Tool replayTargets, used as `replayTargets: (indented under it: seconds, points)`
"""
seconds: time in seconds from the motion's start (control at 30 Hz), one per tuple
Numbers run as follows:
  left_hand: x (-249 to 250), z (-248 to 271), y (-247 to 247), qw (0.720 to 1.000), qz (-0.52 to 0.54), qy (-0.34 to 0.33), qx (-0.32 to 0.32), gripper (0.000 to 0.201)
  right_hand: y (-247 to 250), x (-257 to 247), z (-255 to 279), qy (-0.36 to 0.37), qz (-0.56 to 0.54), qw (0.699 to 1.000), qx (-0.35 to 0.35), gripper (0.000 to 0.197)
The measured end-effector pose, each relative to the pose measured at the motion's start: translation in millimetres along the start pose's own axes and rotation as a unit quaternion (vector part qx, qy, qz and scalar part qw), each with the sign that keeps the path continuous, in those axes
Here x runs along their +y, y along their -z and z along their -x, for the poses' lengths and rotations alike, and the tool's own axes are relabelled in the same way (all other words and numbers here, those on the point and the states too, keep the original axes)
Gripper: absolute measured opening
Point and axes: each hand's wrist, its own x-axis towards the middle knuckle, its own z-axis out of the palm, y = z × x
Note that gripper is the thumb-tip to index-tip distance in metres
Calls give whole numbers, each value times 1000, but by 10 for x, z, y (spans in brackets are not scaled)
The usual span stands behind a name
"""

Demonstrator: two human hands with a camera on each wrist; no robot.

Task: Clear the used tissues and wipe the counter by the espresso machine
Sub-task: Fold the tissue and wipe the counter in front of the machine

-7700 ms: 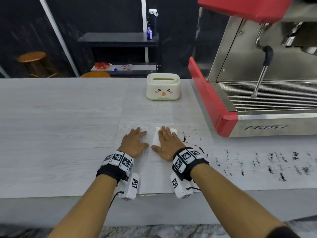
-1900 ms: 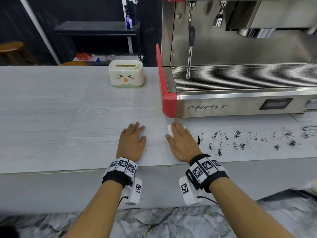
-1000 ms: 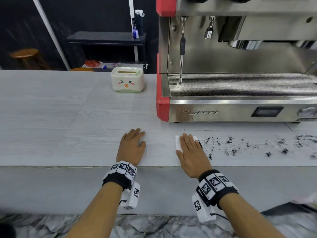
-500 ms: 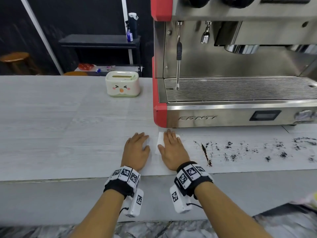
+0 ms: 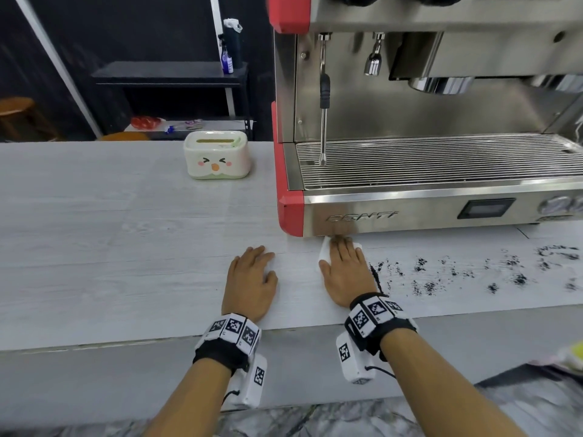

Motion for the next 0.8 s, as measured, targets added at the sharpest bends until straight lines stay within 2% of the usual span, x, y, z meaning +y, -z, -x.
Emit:
replayTargets:
  seconds: [0.1,0.27,0.43,0.5,0.6,0.7,0.8]
  points:
    - [7,-2,6,1000,0,0,-3,45,37,185,11,-19,-2,1000,-7,63]
    - [43,1,32,1000,8,2,11,41,169,297,115,-27,-46,998,-19,60]
    - [73,15,41,999,21,22,10,40,241,0,482,70,-106,992,-10,61]
    - [98,36,41,999,25,30,8,40,181,-110,604,102,-96,990,-11,65]
    - [183,92,26,999,29,24,12,41,41,-186,751,131,-59,989,-17,80]
    - [323,150,-21,999,31,5,14,42,-54,-138,807,139,-36,990,-12,94]
    - [446,194,-96,999,38,8,14,43,-65,-53,813,136,-40,990,-3,97]
